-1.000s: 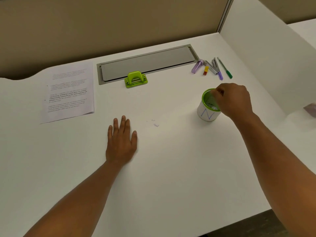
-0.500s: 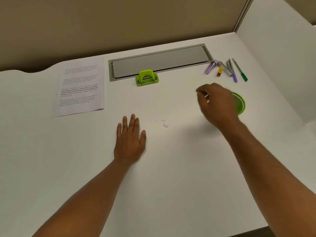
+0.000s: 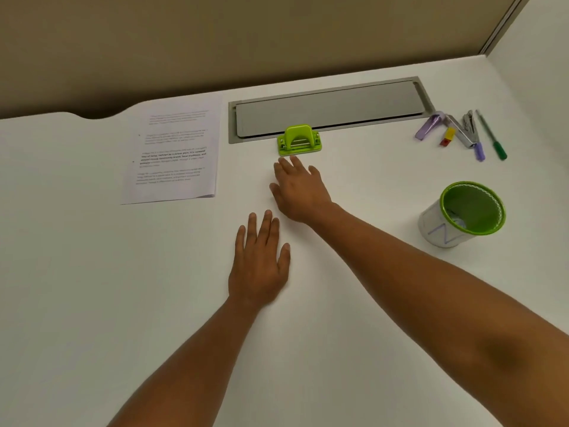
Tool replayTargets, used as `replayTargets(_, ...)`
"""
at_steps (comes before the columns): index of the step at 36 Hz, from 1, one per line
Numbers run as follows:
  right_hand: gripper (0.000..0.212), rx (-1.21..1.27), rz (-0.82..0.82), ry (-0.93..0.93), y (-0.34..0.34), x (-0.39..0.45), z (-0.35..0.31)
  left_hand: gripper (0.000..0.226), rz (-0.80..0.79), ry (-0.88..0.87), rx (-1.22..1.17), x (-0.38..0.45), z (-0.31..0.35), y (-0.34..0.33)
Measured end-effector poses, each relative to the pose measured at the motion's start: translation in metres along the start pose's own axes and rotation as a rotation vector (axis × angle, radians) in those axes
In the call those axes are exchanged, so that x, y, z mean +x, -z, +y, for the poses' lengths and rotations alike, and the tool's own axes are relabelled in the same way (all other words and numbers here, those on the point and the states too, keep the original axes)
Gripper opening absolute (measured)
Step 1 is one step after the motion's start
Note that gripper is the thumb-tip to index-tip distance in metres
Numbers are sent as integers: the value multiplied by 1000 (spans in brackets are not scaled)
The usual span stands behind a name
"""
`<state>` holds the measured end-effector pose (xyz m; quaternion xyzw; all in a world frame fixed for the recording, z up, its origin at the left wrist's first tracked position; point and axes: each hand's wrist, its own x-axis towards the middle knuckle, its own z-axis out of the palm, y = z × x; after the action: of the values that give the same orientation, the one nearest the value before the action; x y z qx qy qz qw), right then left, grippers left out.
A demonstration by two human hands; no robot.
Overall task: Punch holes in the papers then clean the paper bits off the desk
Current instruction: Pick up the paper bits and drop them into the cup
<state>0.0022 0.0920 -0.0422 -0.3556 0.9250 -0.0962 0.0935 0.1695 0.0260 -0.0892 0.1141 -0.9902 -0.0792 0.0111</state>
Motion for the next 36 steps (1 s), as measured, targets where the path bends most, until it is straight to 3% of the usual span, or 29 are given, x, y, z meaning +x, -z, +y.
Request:
replayTargets(9, 57, -130, -120, 26, -9, 13, 15, 62, -9, 4, -10, 0, 0, 1)
replayTargets(20, 52, -90, -104, 60, -10, -86, 44, 61, -10, 4, 0, 0, 0, 1)
replayTargets(23, 46, 75, -14, 21, -6, -112, 57, 62, -5, 6, -16, -1, 1, 1)
replayTargets(29, 24, 531, 358, -245, 6, -135, 73, 61, -9, 4, 0, -1, 1, 2)
replayTargets(36, 19, 505, 287, -262, -2, -140, 66, 62, -5, -3, -8, -2, 1, 3)
